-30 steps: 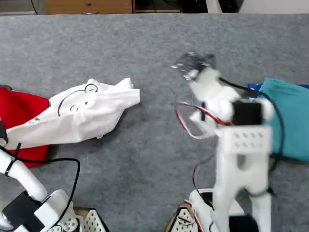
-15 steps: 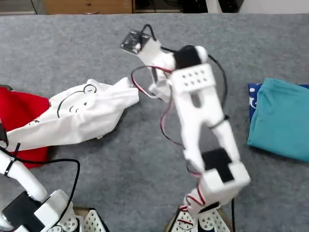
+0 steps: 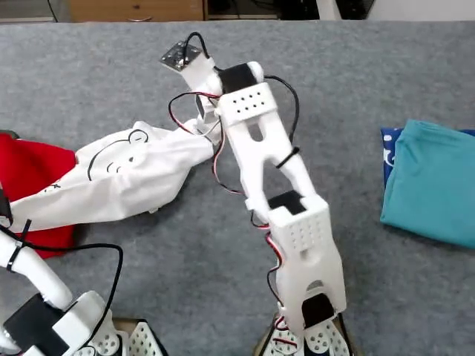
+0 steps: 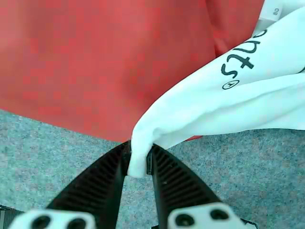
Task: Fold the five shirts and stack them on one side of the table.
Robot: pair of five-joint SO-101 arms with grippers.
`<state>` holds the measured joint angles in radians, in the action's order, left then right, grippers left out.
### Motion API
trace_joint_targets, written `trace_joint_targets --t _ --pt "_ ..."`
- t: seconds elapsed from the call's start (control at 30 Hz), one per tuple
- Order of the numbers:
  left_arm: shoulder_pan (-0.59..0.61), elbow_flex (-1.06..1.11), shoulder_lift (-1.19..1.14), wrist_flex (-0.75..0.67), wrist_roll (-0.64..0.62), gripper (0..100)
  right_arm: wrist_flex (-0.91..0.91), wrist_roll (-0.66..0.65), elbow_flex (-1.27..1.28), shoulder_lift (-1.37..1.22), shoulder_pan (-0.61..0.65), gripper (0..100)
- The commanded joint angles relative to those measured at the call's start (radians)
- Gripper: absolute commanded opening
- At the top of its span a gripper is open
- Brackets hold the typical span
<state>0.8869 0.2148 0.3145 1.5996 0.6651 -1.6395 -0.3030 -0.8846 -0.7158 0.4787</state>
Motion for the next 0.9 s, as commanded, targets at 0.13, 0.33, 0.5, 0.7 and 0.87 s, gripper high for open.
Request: trace_joint_targets --t 0.13,0.33,0.5,0.7,0.87 --pt "0.009 0.052 0.03 -0.103 -0.043 2 -0.092 0.011 -0.196 -0.082 0.054 16.3" --pt "0.009 0.058 0.03 -0.103 -0.043 2 -0.147 0.011 -0.286 -0.11 0.081 16.0" --pt "0.003 0.058 0.03 -0.103 -0.044 2 -0.147 0.011 -0.315 -0.058 0.096 16.0" --pt "0.003 0.058 0.027 -0.103 -0.044 2 -0.147 0.011 -0.315 -0.079 0.107 16.0" --pt "0.002 0.058 0.025 -0.104 -0.044 2 -0.147 0.011 -0.323 -0.163 0.107 16.0"
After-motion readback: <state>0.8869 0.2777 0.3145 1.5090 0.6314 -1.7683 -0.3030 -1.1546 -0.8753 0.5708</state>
